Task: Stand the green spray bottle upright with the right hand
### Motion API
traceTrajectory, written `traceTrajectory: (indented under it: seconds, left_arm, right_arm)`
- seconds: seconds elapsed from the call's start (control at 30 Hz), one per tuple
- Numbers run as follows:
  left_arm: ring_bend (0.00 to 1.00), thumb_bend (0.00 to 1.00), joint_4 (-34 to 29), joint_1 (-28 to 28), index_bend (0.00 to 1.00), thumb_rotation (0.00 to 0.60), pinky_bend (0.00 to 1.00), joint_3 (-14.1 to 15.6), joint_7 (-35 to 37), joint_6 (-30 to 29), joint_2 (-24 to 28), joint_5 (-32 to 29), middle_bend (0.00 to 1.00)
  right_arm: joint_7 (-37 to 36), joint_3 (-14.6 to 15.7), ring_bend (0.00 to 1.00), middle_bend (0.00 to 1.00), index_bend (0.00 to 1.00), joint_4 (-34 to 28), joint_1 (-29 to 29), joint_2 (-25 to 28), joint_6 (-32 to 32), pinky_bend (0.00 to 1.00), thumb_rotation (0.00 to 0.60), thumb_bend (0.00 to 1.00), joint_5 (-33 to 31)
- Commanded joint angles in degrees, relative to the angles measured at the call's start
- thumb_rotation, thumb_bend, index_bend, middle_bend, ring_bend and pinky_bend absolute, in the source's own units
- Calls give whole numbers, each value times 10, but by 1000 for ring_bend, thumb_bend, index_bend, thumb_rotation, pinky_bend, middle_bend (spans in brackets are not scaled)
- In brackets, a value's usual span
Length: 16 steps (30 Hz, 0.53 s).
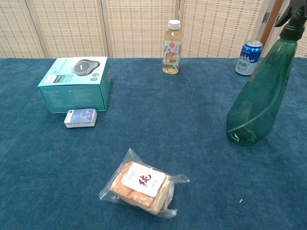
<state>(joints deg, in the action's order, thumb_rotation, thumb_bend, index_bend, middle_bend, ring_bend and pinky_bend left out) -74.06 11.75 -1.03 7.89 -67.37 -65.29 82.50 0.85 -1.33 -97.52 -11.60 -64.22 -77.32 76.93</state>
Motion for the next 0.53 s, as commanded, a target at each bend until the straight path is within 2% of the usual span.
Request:
traceTrajectory:
  seconds: [0.03, 0.1, 0.27, 0.53]
  left_arm:
    - [0, 531, 5, 7, 110, 600, 0, -3, 21, 9, -3, -4, 0]
    - [0, 531, 10, 10, 110, 600, 0, -5, 42, 15, -6, -5, 0]
    - [0, 531, 24, 10, 110, 600, 0, -8, 80, 11, -15, -9, 0]
    - [0, 532, 6, 7, 110, 600, 0, -7, 45, 1, -16, -14, 0]
  right_arm:
    - [95, 25, 164, 216, 278, -42, 9, 51, 35, 272, 600, 218, -44]
    - [121, 27, 164, 216, 278, -39, 8, 53, 42, 272, 600, 220, -57]
    - [133, 28, 164, 216, 278, -13, 13, 45, 41, 272, 600, 222, -53]
    - [108, 29, 164, 216, 278, 2, 27, 48, 23, 272, 600, 224, -20]
